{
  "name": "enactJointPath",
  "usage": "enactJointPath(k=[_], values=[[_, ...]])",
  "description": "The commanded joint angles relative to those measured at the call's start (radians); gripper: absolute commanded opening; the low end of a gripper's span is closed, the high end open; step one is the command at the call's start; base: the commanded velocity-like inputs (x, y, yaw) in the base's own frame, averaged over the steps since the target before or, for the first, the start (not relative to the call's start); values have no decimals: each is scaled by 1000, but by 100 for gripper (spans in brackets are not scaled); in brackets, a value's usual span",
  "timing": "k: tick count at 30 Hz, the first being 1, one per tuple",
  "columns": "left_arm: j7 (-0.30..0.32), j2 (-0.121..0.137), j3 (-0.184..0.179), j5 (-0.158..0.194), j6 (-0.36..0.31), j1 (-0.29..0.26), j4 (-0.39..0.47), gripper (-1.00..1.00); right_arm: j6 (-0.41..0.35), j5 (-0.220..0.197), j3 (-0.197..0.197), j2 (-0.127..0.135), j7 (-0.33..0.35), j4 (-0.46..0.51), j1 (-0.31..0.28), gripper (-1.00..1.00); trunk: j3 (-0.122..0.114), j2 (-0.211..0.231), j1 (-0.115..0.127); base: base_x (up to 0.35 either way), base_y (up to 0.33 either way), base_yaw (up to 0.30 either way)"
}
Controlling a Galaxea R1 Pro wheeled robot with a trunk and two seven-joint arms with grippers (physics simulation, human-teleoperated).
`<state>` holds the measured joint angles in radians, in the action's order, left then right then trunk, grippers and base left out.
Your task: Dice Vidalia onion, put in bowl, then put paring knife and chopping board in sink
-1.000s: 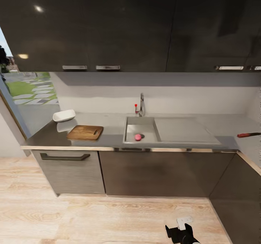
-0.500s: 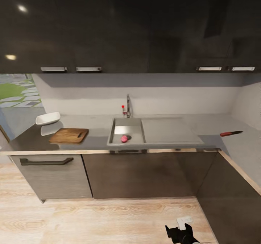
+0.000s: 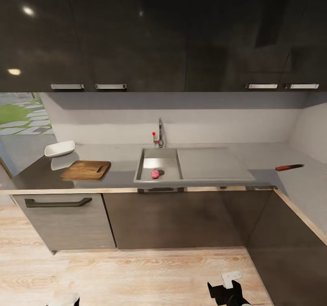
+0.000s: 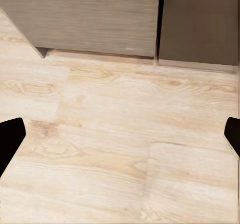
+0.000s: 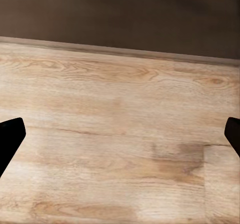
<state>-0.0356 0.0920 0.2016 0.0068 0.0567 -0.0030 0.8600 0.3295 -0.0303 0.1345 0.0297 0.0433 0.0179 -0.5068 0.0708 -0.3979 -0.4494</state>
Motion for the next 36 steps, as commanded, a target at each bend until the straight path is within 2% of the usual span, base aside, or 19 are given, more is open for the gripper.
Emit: enactJointPath(k=[1,2,4,6,8,9,10,12,14,15,16,18,20,23,26,30,36], values=[[-3,0,-2,1,-33,0,33,100,3,-3,5,0,3,-1,-1,100,2,-2,-1,0,0,0],[-3,0,-3,1,-97,0,92,100,3,-3,5,1,3,-1,-1,100,2,-2,-1,0,0,0],[-2,-1,-5,2,-177,0,173,100,3,-3,5,1,2,-1,-1,100,2,-2,-1,0,0,0],[-2,-4,-6,2,-216,0,221,100,3,-3,5,1,3,-1,-1,100,2,-2,-1,0,0,0],[-1,-18,-7,2,-266,0,309,100,3,-3,5,1,3,-1,-1,100,2,-2,-1,0,0,0],[-1,-35,-9,1,-321,0,413,100,3,-3,5,1,3,-1,-1,100,2,-2,-1,0,0,0],[-1,-37,-11,1,-338,0,431,100,3,-3,5,1,3,-1,-1,100,2,-2,-1,0,0,0],[0,-40,-24,1,-402,0,480,100,3,-3,5,0,3,-1,-1,100,2,-2,-1,0,0,0],[0,-43,-58,0,-473,-5,517,100,3,-3,5,1,3,-1,-1,100,2,-2,-1,0,0,0],[0,-43,-85,0,-515,-13,540,100,3,-3,5,1,3,-1,-1,100,2,-2,-1,0,0,0],[0,-44,-119,-2,-562,-37,569,100,3,-3,5,1,3,-1,-1,100,2,-2,-1,0,0,0],[-1,-49,-144,0,-605,-102,596,100,3,-3,5,1,3,-1,-1,100,2,-2,-1,0,0,0],[-1,-59,-151,0,-635,-145,603,100,3,-3,5,1,3,-1,-1,100,2,-2,-1,0,0,0],[-1,-92,-156,0,-751,-248,615,100,3,-3,5,2,3,-1,-1,100,2,-2,-1,0,0,0],[-1,-115,-164,0,-816,-324,619,100,3,-3,5,2,3,-1,-1,100,2,-2,-1,0,0,0],[-2,-136,-180,-1,-850,-425,619,100,3,-3,5,3,2,-1,-1,100,2,-2,-1,0,0,0],[-3,-159,-196,0,-857,-509,614,100,3,-3,5,4,2,-1,-1,100,2,-2,-1,0,0,0]])
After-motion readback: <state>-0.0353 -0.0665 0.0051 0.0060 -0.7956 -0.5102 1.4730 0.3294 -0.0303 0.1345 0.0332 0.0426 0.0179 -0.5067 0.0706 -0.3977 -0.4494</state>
